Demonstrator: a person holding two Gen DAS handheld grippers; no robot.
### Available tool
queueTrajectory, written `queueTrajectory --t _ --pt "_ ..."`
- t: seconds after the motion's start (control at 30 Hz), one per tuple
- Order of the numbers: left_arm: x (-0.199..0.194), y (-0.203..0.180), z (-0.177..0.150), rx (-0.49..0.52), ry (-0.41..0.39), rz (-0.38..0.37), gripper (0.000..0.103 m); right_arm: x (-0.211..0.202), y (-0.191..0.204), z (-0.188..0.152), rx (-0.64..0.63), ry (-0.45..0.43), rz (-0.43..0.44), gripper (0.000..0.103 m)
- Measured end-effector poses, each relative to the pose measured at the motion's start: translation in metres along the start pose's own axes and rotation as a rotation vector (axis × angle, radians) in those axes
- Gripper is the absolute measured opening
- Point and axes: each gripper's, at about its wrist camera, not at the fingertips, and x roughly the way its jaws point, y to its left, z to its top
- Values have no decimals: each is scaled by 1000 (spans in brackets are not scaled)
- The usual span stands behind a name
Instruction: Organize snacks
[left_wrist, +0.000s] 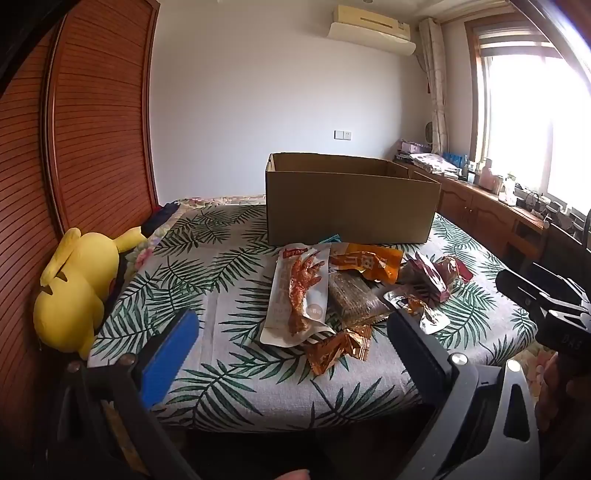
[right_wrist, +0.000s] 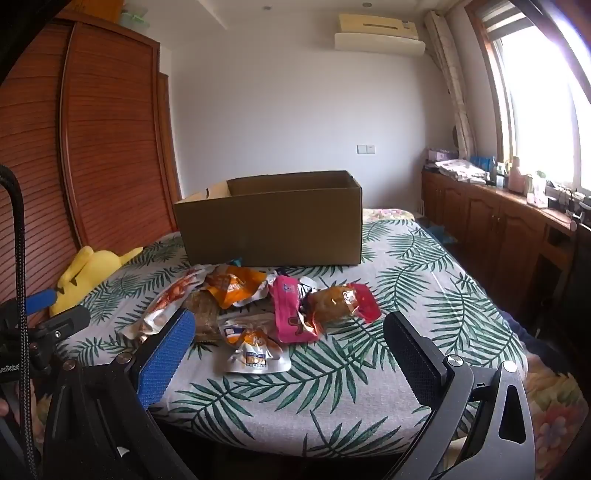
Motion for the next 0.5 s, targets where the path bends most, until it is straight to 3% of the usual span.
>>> queueTrajectory --t 0.5 --pt "-2 0 1 2 -1 0 103 -1 -1 0 6 -3 -6 103"
